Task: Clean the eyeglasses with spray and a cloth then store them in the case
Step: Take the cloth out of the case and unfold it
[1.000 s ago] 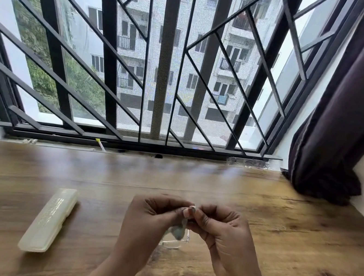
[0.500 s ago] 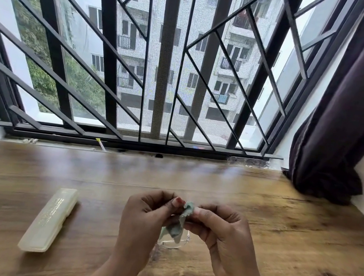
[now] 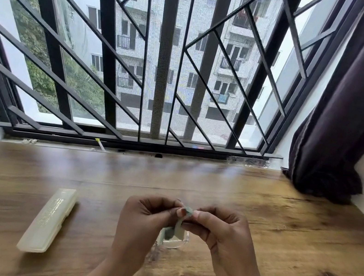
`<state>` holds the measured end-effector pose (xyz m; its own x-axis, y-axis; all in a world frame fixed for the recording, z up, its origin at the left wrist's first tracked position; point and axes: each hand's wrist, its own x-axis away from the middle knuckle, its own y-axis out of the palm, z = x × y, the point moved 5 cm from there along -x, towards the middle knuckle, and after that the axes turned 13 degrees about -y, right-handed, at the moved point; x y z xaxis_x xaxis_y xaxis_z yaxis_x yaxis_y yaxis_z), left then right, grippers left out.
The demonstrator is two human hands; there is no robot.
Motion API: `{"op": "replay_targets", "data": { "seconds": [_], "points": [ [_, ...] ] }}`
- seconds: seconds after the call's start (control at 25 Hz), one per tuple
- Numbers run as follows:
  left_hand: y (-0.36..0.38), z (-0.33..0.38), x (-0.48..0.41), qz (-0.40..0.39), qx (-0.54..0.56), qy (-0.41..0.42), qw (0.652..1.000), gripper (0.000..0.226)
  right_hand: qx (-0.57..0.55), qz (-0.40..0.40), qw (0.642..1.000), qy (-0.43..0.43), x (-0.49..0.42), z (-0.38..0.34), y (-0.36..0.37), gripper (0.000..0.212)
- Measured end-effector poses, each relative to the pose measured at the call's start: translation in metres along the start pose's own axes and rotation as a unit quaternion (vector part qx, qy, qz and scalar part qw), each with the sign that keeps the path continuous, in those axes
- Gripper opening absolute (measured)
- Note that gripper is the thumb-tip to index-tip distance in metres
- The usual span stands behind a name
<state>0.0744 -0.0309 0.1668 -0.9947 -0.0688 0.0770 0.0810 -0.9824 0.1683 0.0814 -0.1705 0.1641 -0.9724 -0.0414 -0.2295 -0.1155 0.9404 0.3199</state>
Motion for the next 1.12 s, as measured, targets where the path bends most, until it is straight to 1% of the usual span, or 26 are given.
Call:
{"op": "replay_targets", "data": {
  "seconds": [0.04,0.08,0.12,0.2,0.24,0.28,0.32,0.36,0.44,0.52,0.6,0.64,0.68,0.8,0.84,0.92,1.0,1.08,1.12],
  "points": [
    [-0.001,0.001,0.0,0.006,-0.012,0.001,1.0,0.007,0.001,-0.001,1.0,-0.005,0.0,-0.002,0.0,0.006],
    [-0.001,0.002,0.0,0.015,-0.031,0.007,0.999,0.009,0.007,-0.003,1.0,-0.012,0.0,-0.004,0.0,0.004],
    [-0.002,0.004,0.0,0.024,-0.053,0.016,0.998,0.01,0.026,-0.001,0.999,-0.023,-0.001,-0.005,-0.001,0.01],
    [-0.002,0.007,0.0,0.026,-0.085,0.027,0.996,0.013,0.113,0.004,0.992,-0.06,-0.003,-0.006,-0.006,0.016],
    [-0.001,0.008,0.001,0.022,-0.088,0.025,0.996,0.012,0.166,0.004,0.983,-0.078,-0.004,-0.007,-0.008,0.016],
    [-0.002,0.008,0.001,0.024,-0.082,0.016,0.996,0.012,0.209,0.004,0.974,-0.092,-0.005,-0.007,-0.008,0.014],
    [-0.002,0.007,0.001,0.03,-0.07,0.004,0.997,0.012,0.226,0.009,0.969,-0.101,-0.005,-0.006,-0.009,0.011],
    [-0.003,0.005,0.001,0.041,-0.052,-0.012,0.998,0.014,0.222,0.015,0.969,-0.105,-0.005,-0.005,-0.009,0.009],
    [-0.004,0.002,0.001,0.061,-0.017,-0.041,0.997,0.017,0.205,0.026,0.973,-0.104,-0.004,-0.004,-0.011,0.013],
    [-0.004,0.0,0.002,0.063,0.012,-0.062,0.996,0.016,0.212,0.032,0.972,-0.096,-0.004,-0.002,-0.014,0.012],
    [-0.004,-0.001,0.002,0.055,0.039,-0.073,0.995,0.017,0.227,0.025,0.969,-0.094,-0.003,-0.001,-0.013,0.019],
    [-0.004,-0.001,0.002,0.051,0.047,-0.077,0.995,0.018,0.241,0.019,0.964,-0.108,-0.002,-0.001,-0.012,0.024],
    [-0.004,-0.001,0.002,0.048,0.054,-0.081,0.994,0.019,0.268,0.019,0.954,-0.135,-0.001,-0.003,-0.012,0.028],
    [-0.004,-0.001,0.002,0.047,0.062,-0.086,0.993,0.019,0.379,0.052,0.895,-0.23,0.003,-0.016,-0.009,0.029],
    [-0.003,-0.002,0.003,0.047,0.063,-0.086,0.993,0.018,0.384,0.053,0.89,-0.241,0.003,-0.017,-0.006,0.026],
    [-0.001,-0.003,0.004,0.038,0.067,-0.084,0.993,0.013,0.352,0.032,0.908,-0.226,0.005,-0.017,0.003,0.022],
    [0.002,-0.002,0.006,0.026,0.047,-0.063,0.997,0.011,0.324,0.021,0.925,-0.197,0.005,-0.012,0.008,0.023],
    [0.003,0.0,0.009,0.046,-0.044,-0.002,0.998,0.02,0.285,0.026,0.944,-0.162,0.003,-0.008,0.006,0.02],
    [0.003,0.0,0.01,0.075,-0.104,0.038,0.991,0.026,0.238,0.029,0.962,-0.134,0.001,-0.005,0.004,0.014]
  ]
}}
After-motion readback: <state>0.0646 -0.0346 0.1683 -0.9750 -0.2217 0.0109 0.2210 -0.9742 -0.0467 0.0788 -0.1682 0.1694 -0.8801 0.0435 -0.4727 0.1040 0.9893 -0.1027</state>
